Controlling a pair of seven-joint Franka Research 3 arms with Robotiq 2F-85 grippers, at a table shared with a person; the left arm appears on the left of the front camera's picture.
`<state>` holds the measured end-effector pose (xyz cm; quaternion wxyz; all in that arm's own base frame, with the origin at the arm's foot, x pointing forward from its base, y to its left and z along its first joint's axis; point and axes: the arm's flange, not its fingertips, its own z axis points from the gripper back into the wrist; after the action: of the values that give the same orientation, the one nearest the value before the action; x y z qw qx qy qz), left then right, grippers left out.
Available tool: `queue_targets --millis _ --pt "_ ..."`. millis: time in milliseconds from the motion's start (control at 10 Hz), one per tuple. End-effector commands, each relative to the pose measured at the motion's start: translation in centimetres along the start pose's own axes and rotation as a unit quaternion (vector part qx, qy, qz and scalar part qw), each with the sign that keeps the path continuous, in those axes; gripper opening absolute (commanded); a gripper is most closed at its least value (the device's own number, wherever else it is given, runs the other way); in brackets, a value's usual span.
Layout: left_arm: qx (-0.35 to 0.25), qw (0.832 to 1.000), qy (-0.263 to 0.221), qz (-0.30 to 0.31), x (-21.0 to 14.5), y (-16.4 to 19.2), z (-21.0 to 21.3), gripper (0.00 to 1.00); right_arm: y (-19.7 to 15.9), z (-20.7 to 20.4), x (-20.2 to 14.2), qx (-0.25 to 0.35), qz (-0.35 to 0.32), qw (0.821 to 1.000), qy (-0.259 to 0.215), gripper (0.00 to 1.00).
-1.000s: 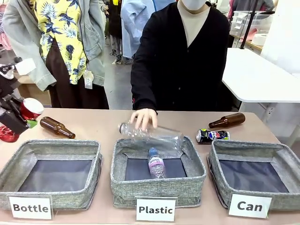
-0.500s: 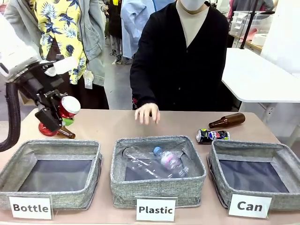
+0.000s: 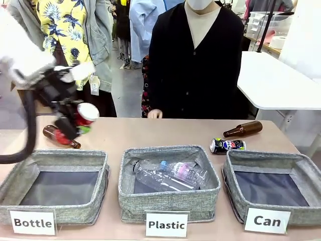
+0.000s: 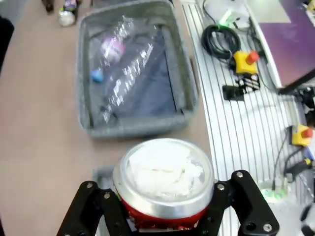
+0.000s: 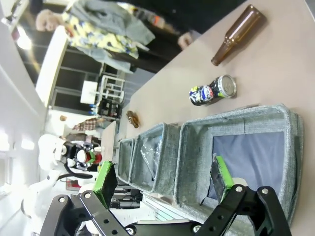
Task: Sort the can waste into the basket.
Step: Pick up the can waste from the table and place it in the right Fabric basket.
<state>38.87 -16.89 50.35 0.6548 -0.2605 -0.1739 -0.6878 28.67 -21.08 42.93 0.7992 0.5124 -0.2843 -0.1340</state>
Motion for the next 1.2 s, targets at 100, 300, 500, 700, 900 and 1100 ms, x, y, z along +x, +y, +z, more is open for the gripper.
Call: queue_targets --millis 100,300,500,700,900,1100 --pt "0.004 0.999 0.001 -0.038 12.2 3.3 -7.6 0.0 1.4 7.3 0.1 -0.044 0.001 0.998 0.045 1.0" --pt "0.004 0.995 -0.01 -0.1 22.3 3.5 -14.9 0.0 1.0 13.6 -0.9 -0.082 0.003 0.996 0.026 1.0" --pt "0.029 0.991 -0.01 -0.13 30.8 1.8 -21.0 0.0 -0.8 17.8 -2.4 -0.074 0.006 0.997 0.003 1.0" --pt "0.03 0.996 -0.037 -0.072 37.2 0.7 -27.1 0.0 -3.9 20.7 -4.6 -0.064 0.03 0.997 -0.016 1.0" --pt "0.042 0.998 -0.003 -0.038 39.6 0.5 -31.9 0.0 -6.3 23.3 -8.0 -0.05 0.076 0.995 -0.048 1.0" --pt "0.071 0.997 -0.004 -0.016 39.9 1.3 -33.4 0.0 -3.6 20.9 -5.5 -0.069 0.015 0.997 -0.036 1.0"
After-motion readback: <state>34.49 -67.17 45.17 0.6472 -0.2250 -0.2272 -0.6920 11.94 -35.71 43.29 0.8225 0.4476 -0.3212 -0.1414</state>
